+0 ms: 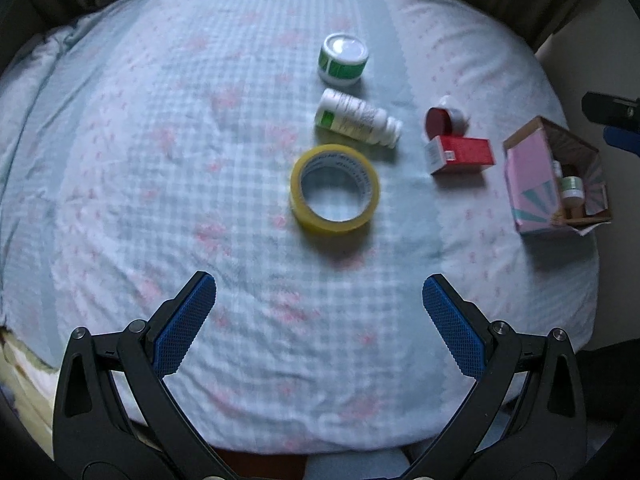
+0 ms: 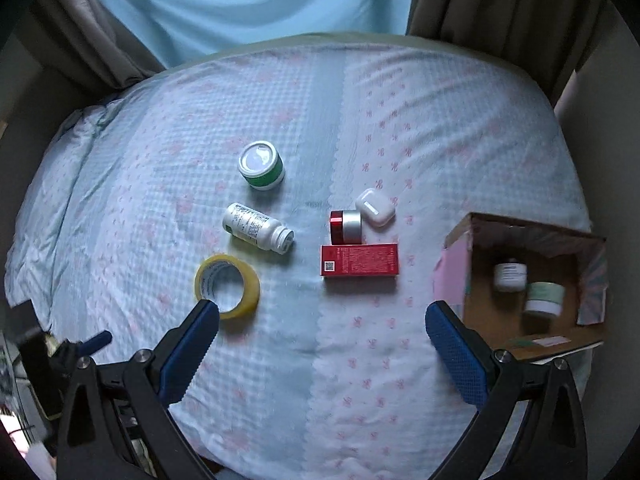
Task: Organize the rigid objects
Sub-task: 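Withdraw both tools from the box toward the remaining items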
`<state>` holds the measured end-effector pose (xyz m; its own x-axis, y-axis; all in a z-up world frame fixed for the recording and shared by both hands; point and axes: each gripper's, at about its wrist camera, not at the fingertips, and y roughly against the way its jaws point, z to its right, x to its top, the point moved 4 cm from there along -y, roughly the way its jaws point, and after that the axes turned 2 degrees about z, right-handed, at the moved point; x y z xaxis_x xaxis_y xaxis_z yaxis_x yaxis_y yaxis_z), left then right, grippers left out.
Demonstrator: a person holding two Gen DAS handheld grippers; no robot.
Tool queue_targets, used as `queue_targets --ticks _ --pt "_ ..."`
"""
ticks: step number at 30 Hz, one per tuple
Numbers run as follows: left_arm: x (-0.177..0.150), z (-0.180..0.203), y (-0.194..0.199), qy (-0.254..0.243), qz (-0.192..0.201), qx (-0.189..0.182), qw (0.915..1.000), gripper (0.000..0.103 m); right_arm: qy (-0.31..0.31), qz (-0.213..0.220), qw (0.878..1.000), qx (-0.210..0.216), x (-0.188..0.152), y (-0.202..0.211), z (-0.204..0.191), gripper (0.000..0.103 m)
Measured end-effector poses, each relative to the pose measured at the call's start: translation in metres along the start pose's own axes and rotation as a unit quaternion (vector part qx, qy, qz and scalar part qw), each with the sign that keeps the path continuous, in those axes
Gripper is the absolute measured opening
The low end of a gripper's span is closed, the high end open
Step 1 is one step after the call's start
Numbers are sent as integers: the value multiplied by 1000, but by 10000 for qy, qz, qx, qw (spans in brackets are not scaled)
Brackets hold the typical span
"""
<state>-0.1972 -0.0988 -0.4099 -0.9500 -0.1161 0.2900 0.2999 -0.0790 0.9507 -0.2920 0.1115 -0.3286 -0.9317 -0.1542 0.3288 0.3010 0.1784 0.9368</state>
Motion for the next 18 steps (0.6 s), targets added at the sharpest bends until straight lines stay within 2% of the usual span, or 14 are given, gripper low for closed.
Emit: queue_targets --ticks 9,18 --pt "0 4 -82 -299 -228 80 9993 103 -282 -331 9988 -226 22 -75 11 103" --pt "6 8 -157 -226 -378 182 9989 103 -350 -764 9954 -468 34 -153 35 103"
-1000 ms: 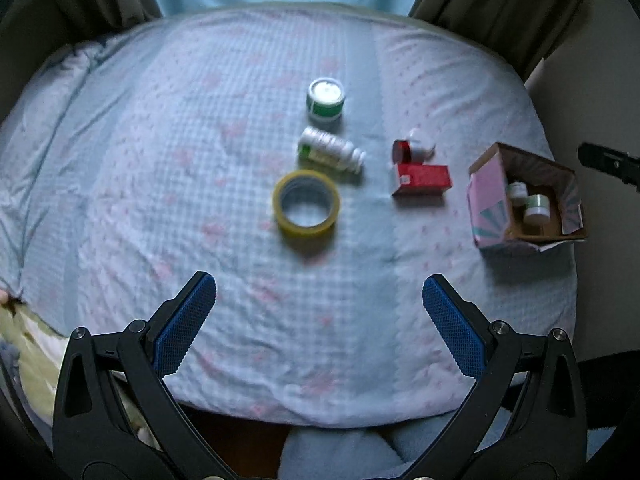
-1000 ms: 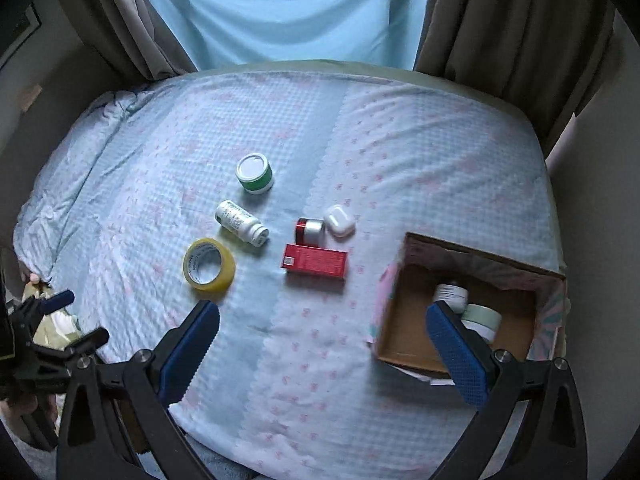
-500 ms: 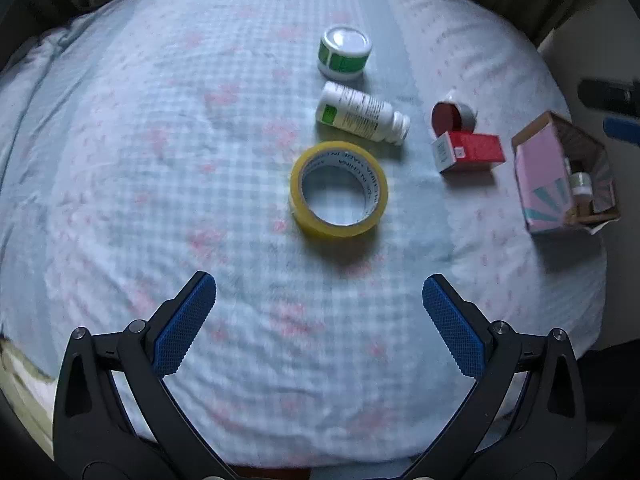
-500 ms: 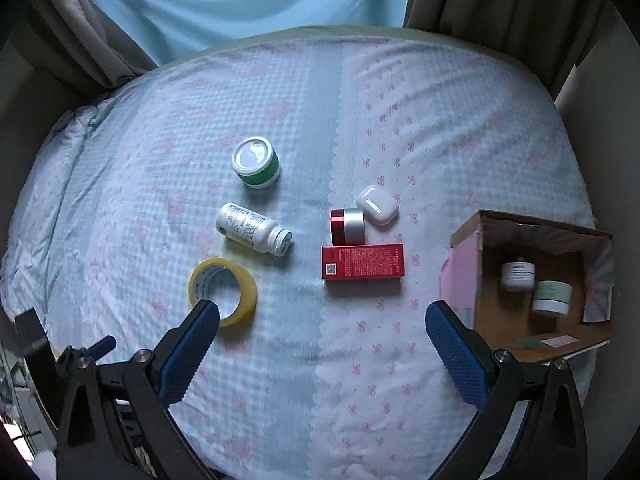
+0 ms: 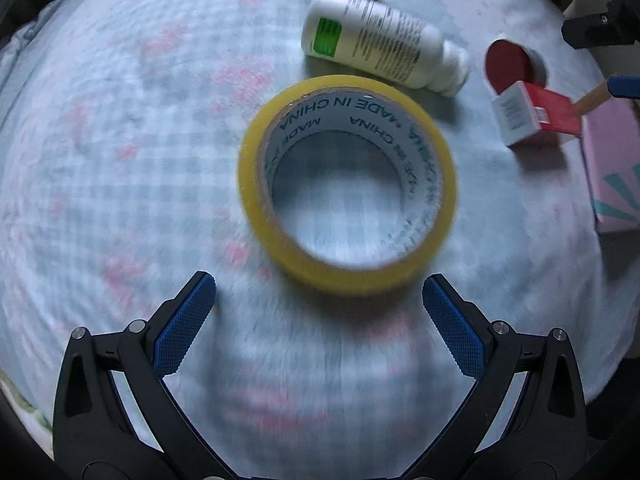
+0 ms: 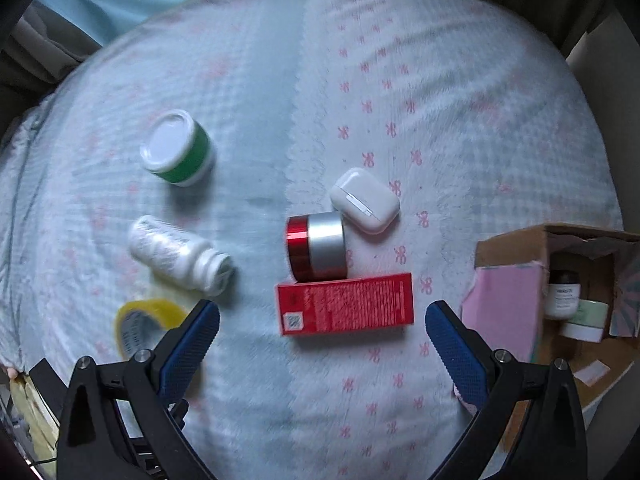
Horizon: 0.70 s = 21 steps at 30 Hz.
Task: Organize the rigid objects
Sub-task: 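Withdraw both tools from the box toward the remaining items, then grasp the yellow tape roll with left tool while right tool grasps red-silver jar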
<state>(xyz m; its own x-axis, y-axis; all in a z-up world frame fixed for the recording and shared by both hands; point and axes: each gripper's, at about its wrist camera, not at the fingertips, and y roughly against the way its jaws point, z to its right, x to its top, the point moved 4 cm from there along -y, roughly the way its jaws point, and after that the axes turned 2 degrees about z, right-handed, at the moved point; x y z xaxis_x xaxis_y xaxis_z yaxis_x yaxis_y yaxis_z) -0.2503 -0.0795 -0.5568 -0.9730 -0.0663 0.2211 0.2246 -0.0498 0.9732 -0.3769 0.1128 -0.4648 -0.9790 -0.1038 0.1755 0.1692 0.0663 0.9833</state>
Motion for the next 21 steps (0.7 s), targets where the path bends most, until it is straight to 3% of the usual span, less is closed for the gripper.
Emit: queue_targets --ticks 8,16,18,21 --pt "29 20 -16 -252 147 151 9995 103 247 -213 9992 -246 18 -38 -1 98" --pt "49 26 -26 -190 38 269 9995 103 462 -507 9968 -409 31 -65 -13 78" --pt "51 28 -27 -188 26 293 9994 103 481 -579 9963 -416 32 -70 -15 67" --pt "52 27 -25 -133 49 291 9995 97 471 -701 9957 -388 30 -76 -16 40"
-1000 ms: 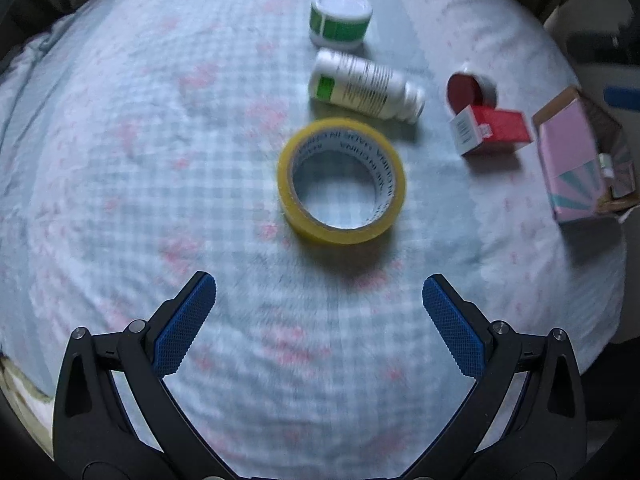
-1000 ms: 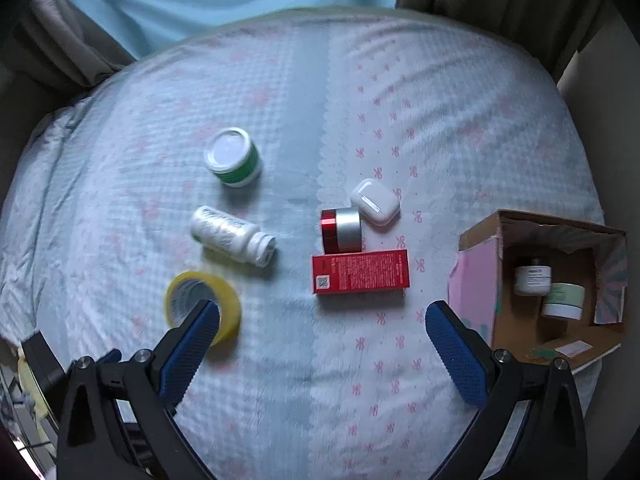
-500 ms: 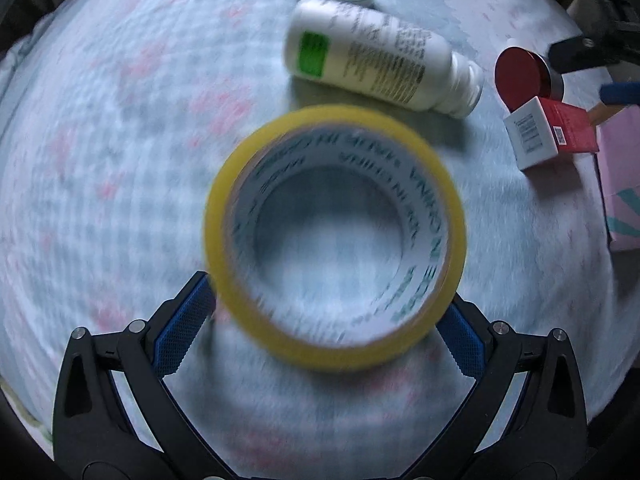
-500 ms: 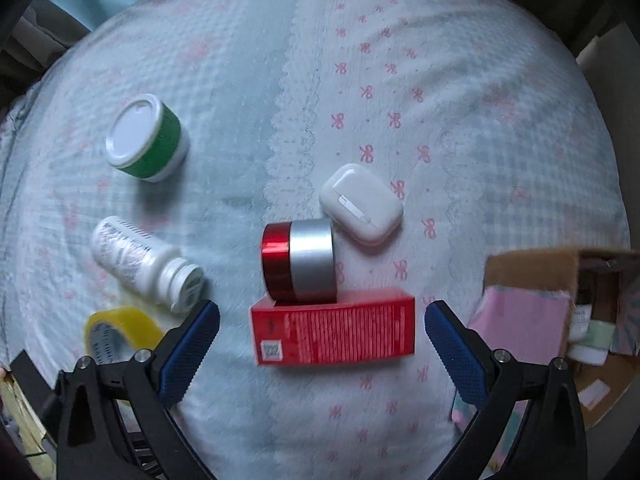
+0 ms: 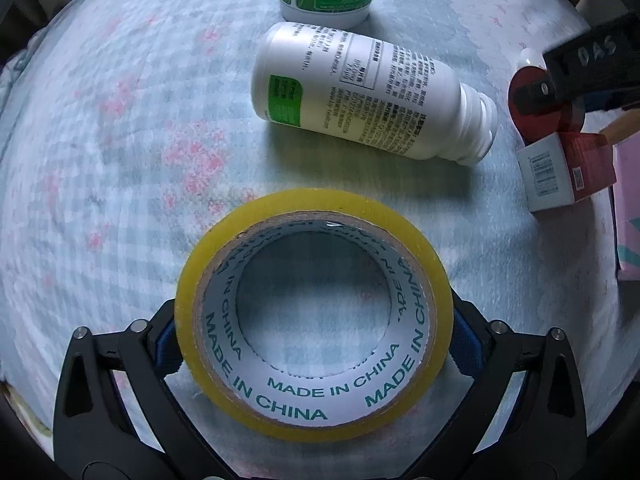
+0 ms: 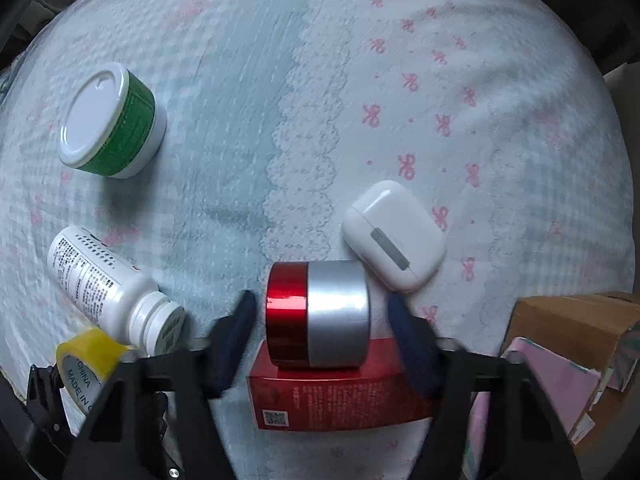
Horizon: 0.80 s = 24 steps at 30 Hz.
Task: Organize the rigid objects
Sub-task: 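Grasp the yellow tape roll with left tool while right tool grasps red-silver jar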
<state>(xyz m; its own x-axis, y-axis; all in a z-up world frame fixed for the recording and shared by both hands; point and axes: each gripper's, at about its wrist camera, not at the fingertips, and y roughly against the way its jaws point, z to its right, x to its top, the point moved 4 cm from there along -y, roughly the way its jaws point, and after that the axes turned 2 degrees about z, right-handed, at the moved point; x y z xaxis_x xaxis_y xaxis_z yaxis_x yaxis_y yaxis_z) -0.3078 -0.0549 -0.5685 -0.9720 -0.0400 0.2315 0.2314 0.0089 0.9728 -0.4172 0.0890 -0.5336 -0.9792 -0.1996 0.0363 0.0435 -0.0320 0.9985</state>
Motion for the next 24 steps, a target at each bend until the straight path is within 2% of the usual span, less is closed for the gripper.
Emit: queue_targets --ticks 8,14,24 --pt "0 3 4 12 14 7 10000 97 33 36 10000 -57 -2 -1 -2 39" --pt "2 -8 15 306 91 -4 9995 97 -24 92 10000 8 -4 4 -2 38" --pt "14 -23 62 595 489 -54 9970 97 16 502 9986 163 -11 49 -18 38"
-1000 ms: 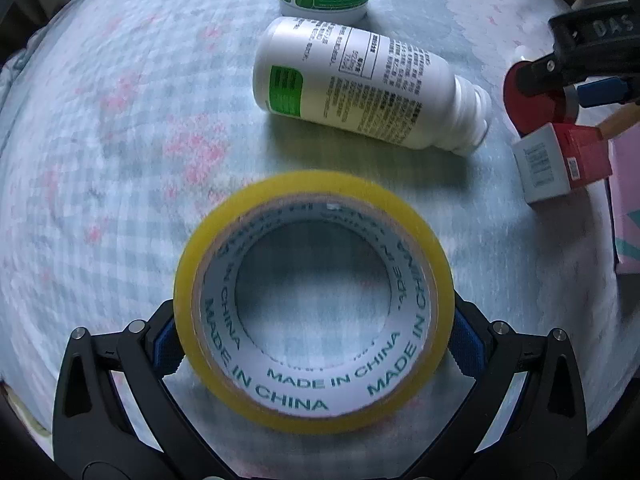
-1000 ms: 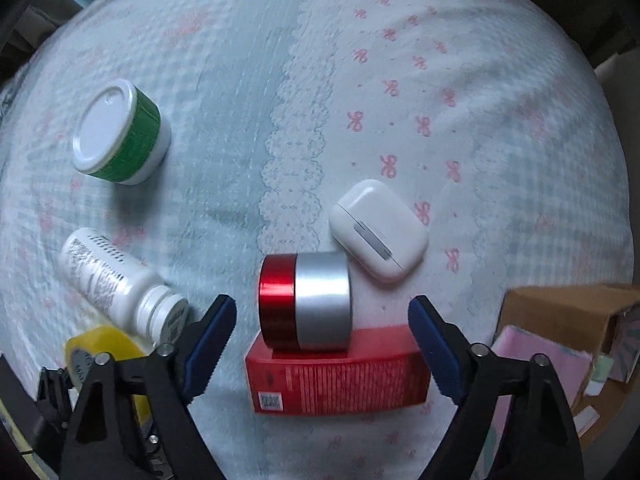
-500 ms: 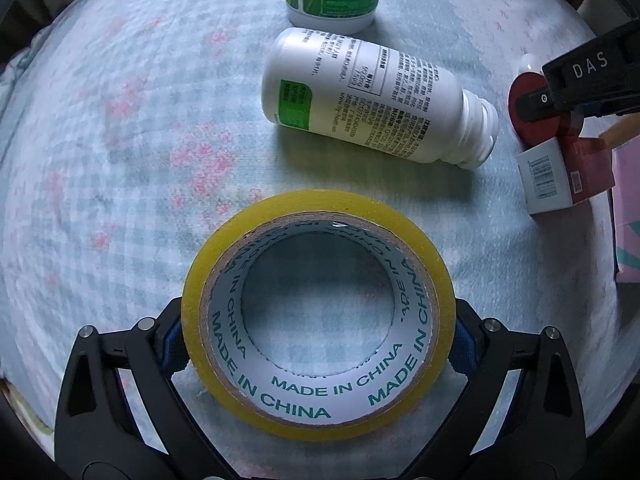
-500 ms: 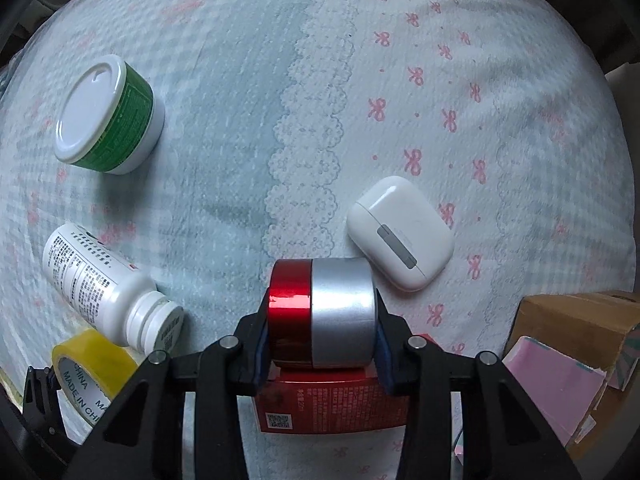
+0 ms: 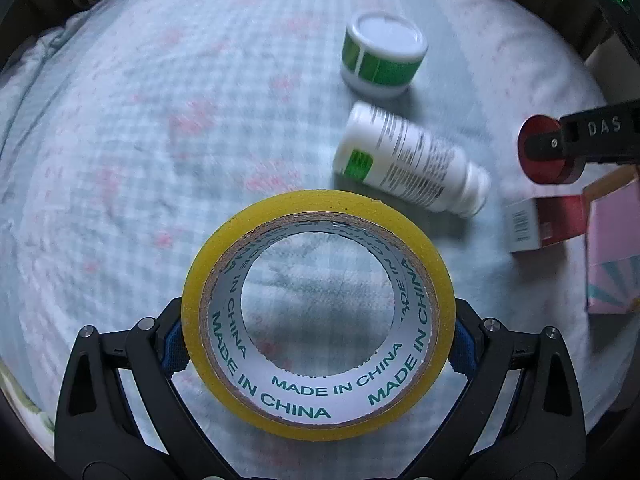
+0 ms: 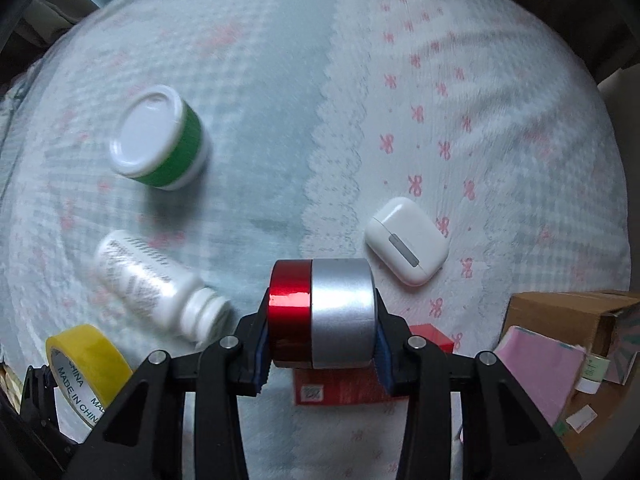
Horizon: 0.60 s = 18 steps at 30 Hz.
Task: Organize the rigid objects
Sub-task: 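Grasp the yellow tape roll with left tool while right tool grasps red-silver jar, then carry tape and red-silver jar into the box and open both tools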
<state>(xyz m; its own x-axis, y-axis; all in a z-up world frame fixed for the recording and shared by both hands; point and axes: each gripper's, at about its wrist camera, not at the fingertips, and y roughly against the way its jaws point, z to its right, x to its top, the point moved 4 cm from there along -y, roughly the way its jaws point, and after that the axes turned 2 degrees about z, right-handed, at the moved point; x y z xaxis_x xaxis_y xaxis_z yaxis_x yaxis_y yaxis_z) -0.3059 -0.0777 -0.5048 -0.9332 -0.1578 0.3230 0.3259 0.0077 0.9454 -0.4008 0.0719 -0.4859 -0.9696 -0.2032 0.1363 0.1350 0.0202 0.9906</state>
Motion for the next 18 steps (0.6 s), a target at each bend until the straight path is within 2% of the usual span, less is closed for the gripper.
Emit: queue_targets --ticks 2,9,11,18 --pt "-7 5 18 38 104 -58 9999 97 -10 88 9999 48 -3 14 -3 38" --pt "-4 -18 77 -19 318 -177 9993 97 -205 358 9984 379 -12 74 -18 38" --pt "5 -19 94 -29 435 -224 9988 97 -166 440 9980 424 -23 94 -13 38" --pt "17 8 166 -263 812 -364 9957 97 -146 772 9956 520 -48 161 9 38"
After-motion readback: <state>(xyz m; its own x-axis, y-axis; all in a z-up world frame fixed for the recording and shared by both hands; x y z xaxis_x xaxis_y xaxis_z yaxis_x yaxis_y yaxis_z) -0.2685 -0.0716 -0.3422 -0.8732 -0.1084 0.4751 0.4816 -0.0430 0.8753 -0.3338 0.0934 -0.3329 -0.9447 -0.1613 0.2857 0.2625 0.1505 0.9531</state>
